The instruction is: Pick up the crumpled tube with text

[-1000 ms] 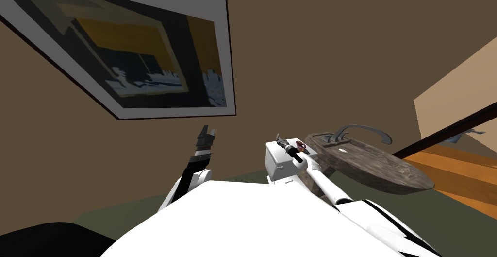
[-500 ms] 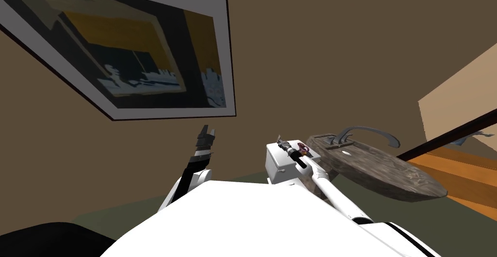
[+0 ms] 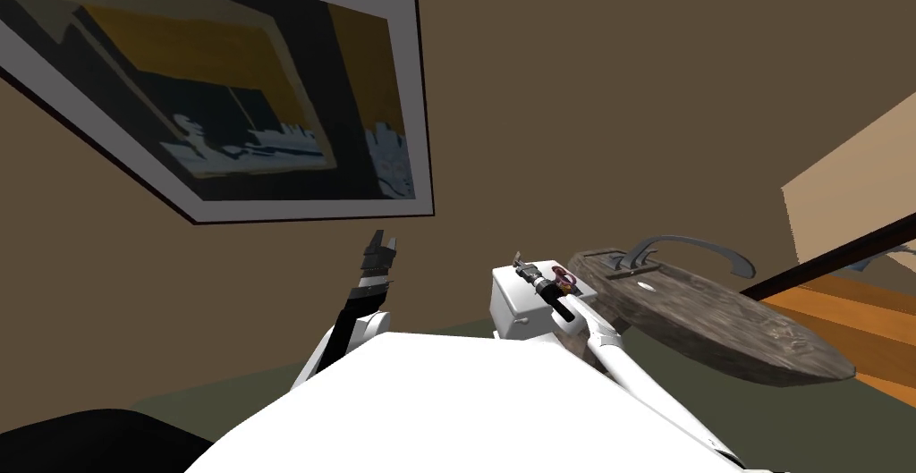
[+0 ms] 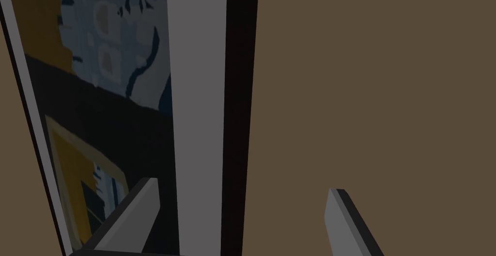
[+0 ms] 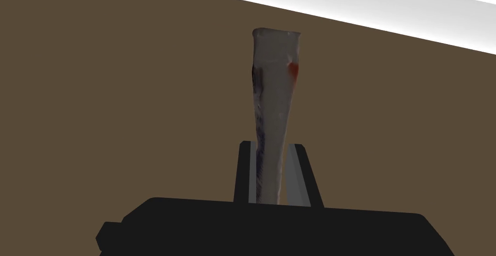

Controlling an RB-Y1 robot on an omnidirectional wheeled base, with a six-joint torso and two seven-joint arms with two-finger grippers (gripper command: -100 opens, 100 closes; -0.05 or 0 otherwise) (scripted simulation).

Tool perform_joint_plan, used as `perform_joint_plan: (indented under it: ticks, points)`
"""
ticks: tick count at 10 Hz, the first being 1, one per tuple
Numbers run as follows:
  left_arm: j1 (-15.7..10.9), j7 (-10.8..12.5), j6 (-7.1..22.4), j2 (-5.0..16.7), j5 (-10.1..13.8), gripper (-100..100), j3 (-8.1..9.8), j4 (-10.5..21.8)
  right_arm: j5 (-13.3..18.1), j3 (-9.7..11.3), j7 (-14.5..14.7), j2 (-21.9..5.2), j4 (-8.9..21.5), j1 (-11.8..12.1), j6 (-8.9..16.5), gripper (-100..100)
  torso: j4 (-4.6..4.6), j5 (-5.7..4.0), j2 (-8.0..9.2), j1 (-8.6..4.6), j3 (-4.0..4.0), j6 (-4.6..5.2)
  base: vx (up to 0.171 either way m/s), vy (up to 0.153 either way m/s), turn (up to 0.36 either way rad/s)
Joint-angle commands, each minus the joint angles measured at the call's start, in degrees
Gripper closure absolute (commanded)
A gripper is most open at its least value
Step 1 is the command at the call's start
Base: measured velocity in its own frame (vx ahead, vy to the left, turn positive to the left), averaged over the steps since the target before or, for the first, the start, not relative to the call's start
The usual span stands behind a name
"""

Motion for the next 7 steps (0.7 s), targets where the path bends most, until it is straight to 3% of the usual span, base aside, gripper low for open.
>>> perform_joint_plan:
  ticks: [1, 4, 5, 6, 7]
  points:
    - [0.0, 0.0, 0.0, 0.0, 0.0, 0, 0.0, 0.0, 1.9, -1.22, -1.52, -0.06, -2.86, 2.86, 1.03, 100, 0.0, 0.0, 0.0, 0.0, 0.0, 0.0, 0.061, 0.002, 0.017]
    - [0.0, 0.0, 0.0, 0.0, 0.0, 0, 0.0, 0.0, 3.53, -2.35, -2.89, -0.22, -9.08, 7.75, 1.89, 100, 0.0, 0.01, -0.02, 0.01, -0.01, 0.03, 0.051, 0.0, 0.007]
    - [0.0, 0.0, 0.0, 0.0, 0.0, 0, 0.0, 0.0, 3.53, -2.35, -2.89, -0.22, -10.09, 7.75, 1.89, 100, 0.01, 0.02, 0.0, -0.01, 0.01, 0.01, 0.02, -0.008, -0.007]
    - [0.0, 0.0, 0.0, 0.0, 0.0, 0, 0.0, 0.0, 3.41, -2.51, -2.79, -0.25, -9.12, 7.66, 1.59, 100, 0.04, 0.02, 0.06, 0.0, 0.04, -0.03, 0.007, -0.003, 0.002]
    - [-0.01, 0.0, 0.0, 0.0, 0.0, 0, 0.0, 0.0, 3.41, -2.53, -2.82, -0.26, -9.28, 7.67, 1.59, 0, 0.03, 0.01, 0.1, 0.01, 0.06, -0.02, 0.0, 0.0, 0.0]
